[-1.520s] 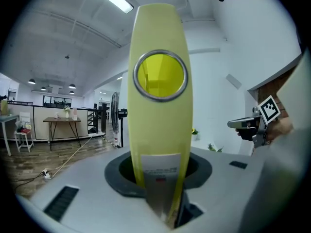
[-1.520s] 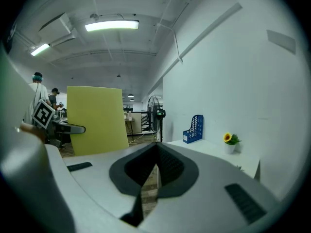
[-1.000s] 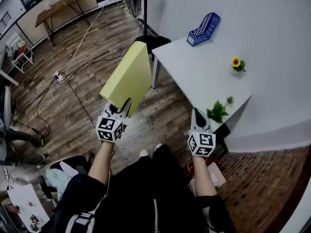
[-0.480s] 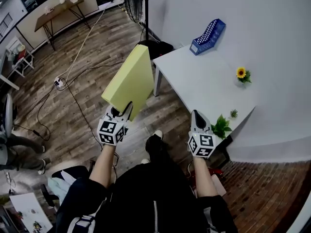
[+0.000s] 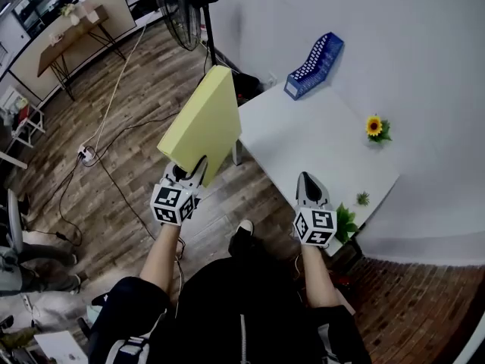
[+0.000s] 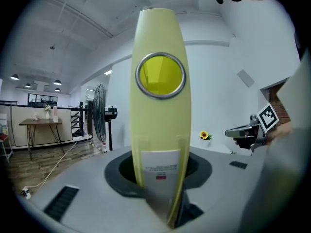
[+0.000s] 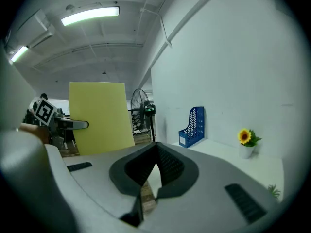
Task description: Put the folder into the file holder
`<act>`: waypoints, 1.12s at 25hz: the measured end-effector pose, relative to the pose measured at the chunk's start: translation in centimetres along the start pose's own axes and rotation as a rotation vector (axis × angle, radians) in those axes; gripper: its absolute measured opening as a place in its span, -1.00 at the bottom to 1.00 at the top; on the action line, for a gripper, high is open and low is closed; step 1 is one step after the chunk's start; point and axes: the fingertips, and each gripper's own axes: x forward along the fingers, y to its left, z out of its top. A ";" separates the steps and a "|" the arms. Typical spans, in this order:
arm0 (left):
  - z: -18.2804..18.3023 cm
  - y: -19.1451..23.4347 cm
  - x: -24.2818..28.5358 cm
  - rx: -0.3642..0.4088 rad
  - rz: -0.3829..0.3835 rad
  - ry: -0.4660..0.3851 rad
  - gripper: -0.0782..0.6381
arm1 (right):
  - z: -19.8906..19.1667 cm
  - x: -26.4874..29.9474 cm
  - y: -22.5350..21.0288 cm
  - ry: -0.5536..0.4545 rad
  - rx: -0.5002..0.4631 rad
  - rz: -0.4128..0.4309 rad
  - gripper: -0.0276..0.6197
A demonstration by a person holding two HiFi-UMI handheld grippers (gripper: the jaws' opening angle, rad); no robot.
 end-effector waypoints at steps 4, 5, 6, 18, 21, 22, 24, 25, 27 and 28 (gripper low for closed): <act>1.9 0.1 5.4 0.015 -0.039 -0.003 -0.34 | 1.8 2.9 -3.0 -0.012 0.018 -0.035 -0.89; 2.3 0.0 6.6 0.018 -0.049 -0.004 -0.34 | 2.1 3.4 -3.6 -0.014 0.021 -0.043 -0.89; 2.8 0.0 7.8 0.022 -0.058 -0.007 -0.34 | 2.4 3.9 -4.3 -0.015 0.024 -0.051 -0.89; 6.9 -2.8 20.6 0.052 -0.192 -0.053 -0.34 | 3.1 5.3 -11.9 -0.016 0.070 -0.195 -0.89; 8.0 -3.7 23.7 0.067 -0.232 -0.072 -0.34 | 2.8 5.6 -13.9 -0.013 0.095 -0.241 -0.89; 8.4 -3.9 24.8 0.072 -0.245 -0.079 -0.34 | 2.8 5.8 -14.5 -0.014 0.102 -0.256 -0.89; 9.2 -4.2 26.8 0.079 -0.270 -0.092 -0.34 | 3.1 6.5 -15.5 -0.017 0.109 -0.282 -0.89; 9.5 -4.2 28.0 0.080 -0.281 -0.098 -0.34 | 3.3 6.9 -16.0 -0.019 0.110 -0.296 -0.89; 10.2 -4.3 30.3 0.081 -0.304 -0.105 -0.34 | 3.9 7.7 -17.1 -0.025 0.116 -0.325 -0.89; 10.4 -4.3 31.5 0.080 -0.315 -0.106 -0.34 | 4.2 8.2 -17.6 -0.027 0.121 -0.340 -0.89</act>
